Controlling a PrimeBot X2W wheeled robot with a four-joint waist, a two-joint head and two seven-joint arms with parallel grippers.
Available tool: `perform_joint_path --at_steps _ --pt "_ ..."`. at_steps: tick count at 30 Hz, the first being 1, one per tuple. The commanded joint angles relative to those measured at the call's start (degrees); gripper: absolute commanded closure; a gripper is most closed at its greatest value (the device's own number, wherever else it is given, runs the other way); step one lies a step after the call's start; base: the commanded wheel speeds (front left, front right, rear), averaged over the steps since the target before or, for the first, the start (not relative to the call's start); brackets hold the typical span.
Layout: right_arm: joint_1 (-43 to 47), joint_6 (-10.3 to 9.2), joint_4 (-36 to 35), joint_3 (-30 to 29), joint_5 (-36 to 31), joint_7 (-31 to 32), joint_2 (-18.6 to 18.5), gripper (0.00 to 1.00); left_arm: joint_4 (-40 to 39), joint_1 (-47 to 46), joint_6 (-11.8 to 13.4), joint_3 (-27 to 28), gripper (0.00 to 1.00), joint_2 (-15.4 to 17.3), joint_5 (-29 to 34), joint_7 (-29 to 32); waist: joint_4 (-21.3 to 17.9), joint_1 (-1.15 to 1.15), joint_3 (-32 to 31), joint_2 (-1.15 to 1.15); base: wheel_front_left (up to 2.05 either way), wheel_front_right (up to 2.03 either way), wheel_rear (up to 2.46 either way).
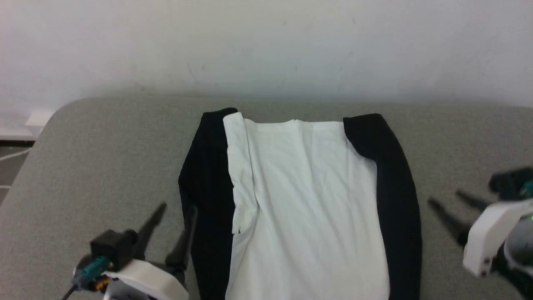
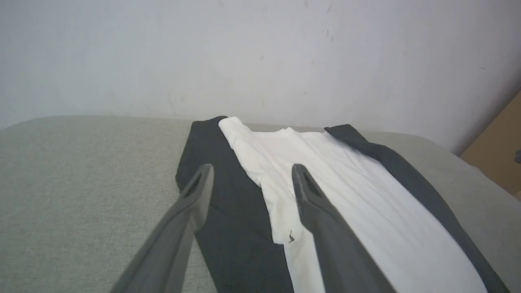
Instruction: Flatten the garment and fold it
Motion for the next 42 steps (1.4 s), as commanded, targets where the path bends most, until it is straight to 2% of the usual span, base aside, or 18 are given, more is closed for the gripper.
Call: perform_joint_path --at_steps 1,6,8,14,15,23,32,33,34,35,38,42 --pt "-3.24 -0.09 0.62 -1.24 -2.43 -1.13 1.08 0.00 0.61 -1.90 0.79 0.96 0.00 -0.84 1.55 -2.71 1.30 0.00 4.01 0.00 0.00 0.00 0.00" --pt "-13.92 -0.09 8.69 -3.02 -9.40 -4.49 2.93 0.00 1.47 -6.25 2.84 4.42 0.00 -5.07 6.81 -6.54 3.07 0.00 10.14 0.00 0.00 0.00 0.00" --pt "-18.35 -0.09 13.49 -2.59 -11.01 -5.18 2.84 0.00 0.19 -7.38 2.71 5.94 0.00 -7.78 8.70 -6.66 4.13 0.00 12.50 0.00 0.00 0.00 0.00" --pt "-31.09 -0.09 29.04 -2.21 -12.61 -4.83 2.03 0.00 -0.91 -8.13 -0.48 8.95 0.00 -14.05 12.94 -6.70 7.80 0.00 18.12 0.00 0.00 0.00 0.00" --pt "-31.09 -0.09 29.04 -2.21 -12.61 -4.83 2.03 0.00 -0.91 -8.13 -0.48 8.95 0.00 -14.05 12.94 -6.70 7.80 0.00 18.12 0.00 0.00 0.00 0.00" --pt "-42.28 -0.09 44.18 1.54 -13.05 -3.26 -0.86 0.00 1.19 -8.43 -5.38 12.02 0.00 -18.19 15.80 -6.71 11.60 0.00 21.50 0.00 0.00 0.00 0.00" --pt "-44.97 -0.09 53.66 7.93 -12.84 -1.58 -2.91 0.00 3.15 -8.20 -8.77 15.05 0.00 -21.30 17.82 -6.71 13.02 0.00 22.57 0.00 0.00 0.00 0.00" --pt "-44.75 -0.09 54.19 8.91 -12.41 -1.32 -2.98 0.34 3.36 -8.20 -9.07 15.36 0.00 -21.52 18.04 -6.72 13.02 0.00 22.61 0.00 0.00 0.00 0.00" --pt "-44.44 -0.09 54.57 9.93 -11.87 -1.12 -3.02 0.76 3.55 -8.21 -9.33 15.69 0.00 -21.74 18.25 -6.72 13.00 0.00 22.65 0.00 0.00 0.00 0.00" --pt "-44.11 -0.09 54.83 11.00 -11.24 -0.95 -3.11 1.00 3.74 -8.21 -9.57 16.02 0.00 -21.96 18.41 -6.72 12.96 0.00 22.69 0.00 0.00 0.00 0.00" --pt "-43.65 -0.09 55.02 13.15 -9.40 -2.01 -3.72 1.00 4.52 -8.22 -10.21 16.92 0.00 -22.47 18.94 -6.72 12.49 0.00 22.49 0.00 0.00 0.00 0.00" --pt "-43.76 -0.09 55.94 13.05 -7.87 -6.39 -4.82 1.00 5.50 -8.16 -10.98 17.92 0.00 -22.93 19.61 -6.72 11.35 0.00 21.23 0.00 0.00 0.00 0.00"
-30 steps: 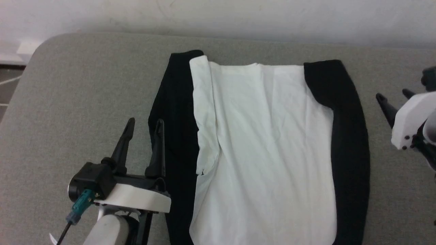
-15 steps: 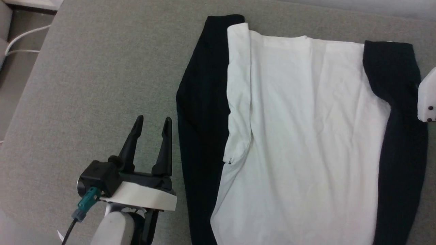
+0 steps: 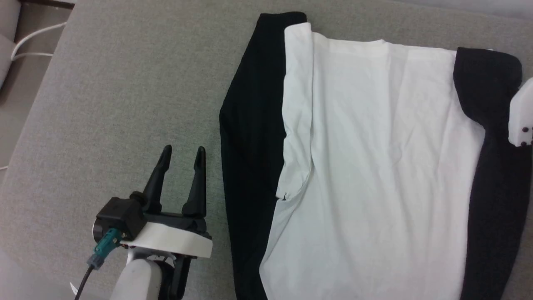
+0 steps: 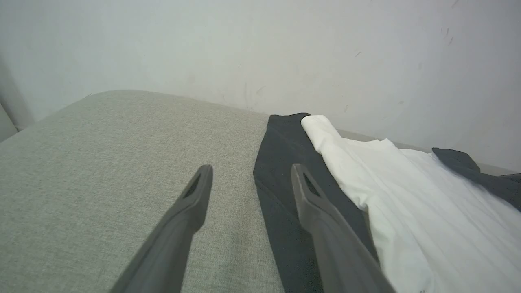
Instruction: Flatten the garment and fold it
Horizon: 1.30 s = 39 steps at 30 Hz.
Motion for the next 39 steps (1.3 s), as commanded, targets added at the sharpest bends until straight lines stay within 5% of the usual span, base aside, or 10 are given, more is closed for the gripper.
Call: perform_joint_path --at_steps 1,16,25,29,34,39 --pt "3.22 -0.14 2.48 0.33 0.23 -0.09 -0.44 1.00 0.32 -0.49 -0.61 0.32 0.00 -0.39 0.44 -0.27 -0.84 0.00 -1.14 0.00 0.00 0.00 0.00" --pt "9.31 -0.14 3.52 -10.43 2.59 -17.10 -3.61 1.00 2.49 4.79 -2.04 3.23 0.00 -1.40 1.55 -0.27 -6.96 0.00 -14.14 0.00 0.00 0.00 0.00" --pt "18.44 -0.14 -12.94 -16.01 1.04 -16.16 -2.62 1.00 2.52 10.07 -1.61 3.95 0.00 -1.71 1.90 -0.27 -9.39 0.00 -21.26 0.00 0.00 0.00 0.00" --pt "25.39 -0.14 -28.10 -17.65 -1.65 -10.49 2.03 1.00 2.00 12.44 -1.37 4.19 0.00 -1.77 1.77 -0.27 -9.77 0.00 -23.50 0.00 0.00 0.00 0.00" --pt "34.12 -0.14 -47.44 -15.60 -3.86 -1.39 12.25 1.00 1.43 13.83 -1.30 3.98 0.00 -1.80 1.62 -0.27 -9.25 0.00 -24.32 0.00 0.00 0.00 0.00" --pt "37.78 -0.14 -53.81 -9.41 -5.72 2.09 21.85 1.00 1.16 13.95 -1.44 3.76 0.00 -1.66 1.33 -0.26 -7.87 0.00 -23.85 0.00 0.00 0.00 0.00"
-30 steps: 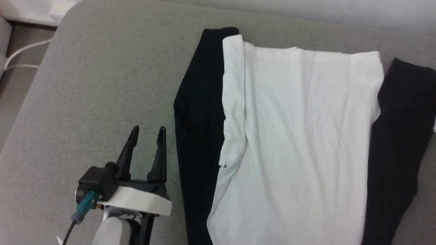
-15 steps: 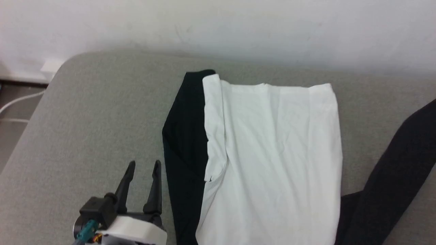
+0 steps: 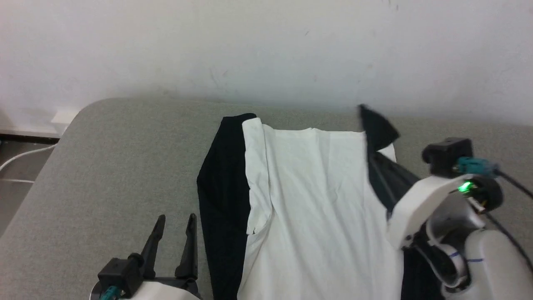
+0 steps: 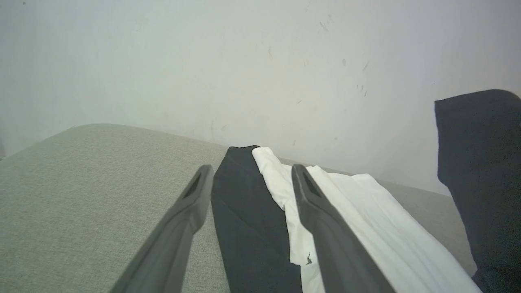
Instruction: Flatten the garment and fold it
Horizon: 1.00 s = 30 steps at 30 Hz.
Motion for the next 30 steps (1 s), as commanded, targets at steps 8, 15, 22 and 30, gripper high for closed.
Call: perform_joint_path --at_steps 8,15,22,30 --pt "-1.68 -0.10 11.36 7.15 -2.62 -5.61 5.41 1.00 0.14 -0.62 -0.14 -0.83 0.00 0.10 -0.62 -0.10 4.82 0.01 2.07 0.00 0.00 0.00 0.00" --pt "-6.40 -0.10 21.97 5.81 -3.18 -13.85 5.56 1.00 0.70 -1.20 -0.12 -1.42 0.00 0.08 -0.98 -0.06 7.85 0.01 3.46 0.00 0.00 0.00 0.00" --pt "-8.35 -0.10 26.54 7.41 -5.98 -16.63 5.58 1.00 0.86 -1.59 -0.14 -1.20 0.00 0.25 -1.47 -0.12 8.91 0.01 5.19 0.00 0.00 0.00 0.00" --pt "-7.57 -0.10 35.46 18.27 -6.51 -16.45 5.58 1.00 1.68 -3.34 -0.33 -1.77 0.00 0.15 -1.72 -0.18 9.26 0.01 7.30 0.00 0.00 0.00 0.00"
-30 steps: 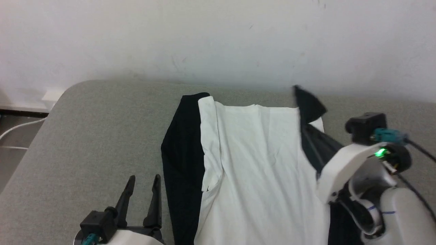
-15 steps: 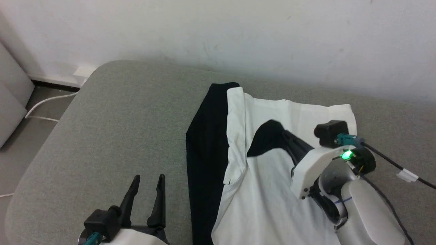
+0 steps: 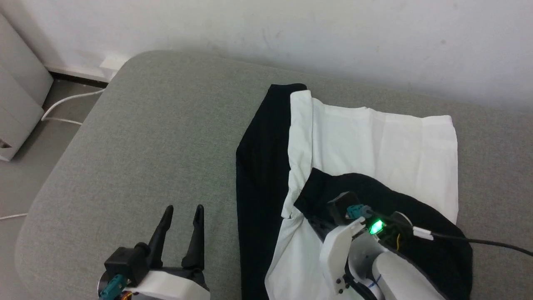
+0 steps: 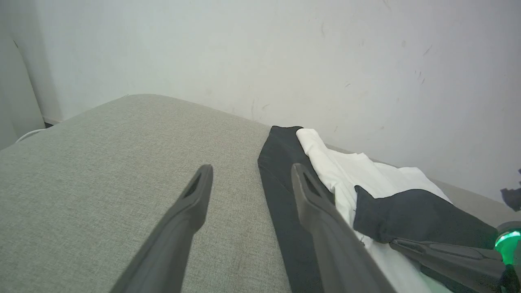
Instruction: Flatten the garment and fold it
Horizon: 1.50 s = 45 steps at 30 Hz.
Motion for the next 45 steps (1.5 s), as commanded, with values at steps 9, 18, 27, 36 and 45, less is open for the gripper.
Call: perform_joint_path --at_steps 9,18,27,36,45 --pt "-4.22 -0.06 4.50 8.28 7.86 -3.39 0.06 0.00 1.98 -1.44 -0.35 -0.07 0.00 0.31 -0.37 -0.28 -2.35 -0.01 -0.92 0.00 0.00 0.00 0.00" --pt "-7.44 -0.06 -3.69 2.87 9.09 -10.28 -7.01 0.00 1.36 -0.75 -0.21 1.18 0.00 0.67 -0.90 -0.31 -8.75 -0.01 -4.49 0.00 0.00 0.00 0.00" --pt "4.05 -0.06 -17.92 -20.26 -0.75 -20.27 -7.42 0.00 -0.40 -2.27 -0.85 3.66 0.00 1.08 -2.41 -0.32 -14.82 -0.01 -2.93 0.00 0.00 0.00 0.00" --pt "14.90 -0.06 -32.52 -32.54 -3.55 -19.49 -0.57 0.00 4.75 -15.80 -1.77 1.29 0.00 10.12 0.67 12.20 -21.51 -0.01 4.81 0.00 0.00 0.00 0.00" --pt "14.64 -0.06 -39.45 -32.94 -1.79 -19.20 0.03 0.00 15.26 -40.17 -2.70 -2.71 0.00 23.41 -6.03 34.60 -28.05 -0.01 15.12 0.00 0.00 0.00 0.00"
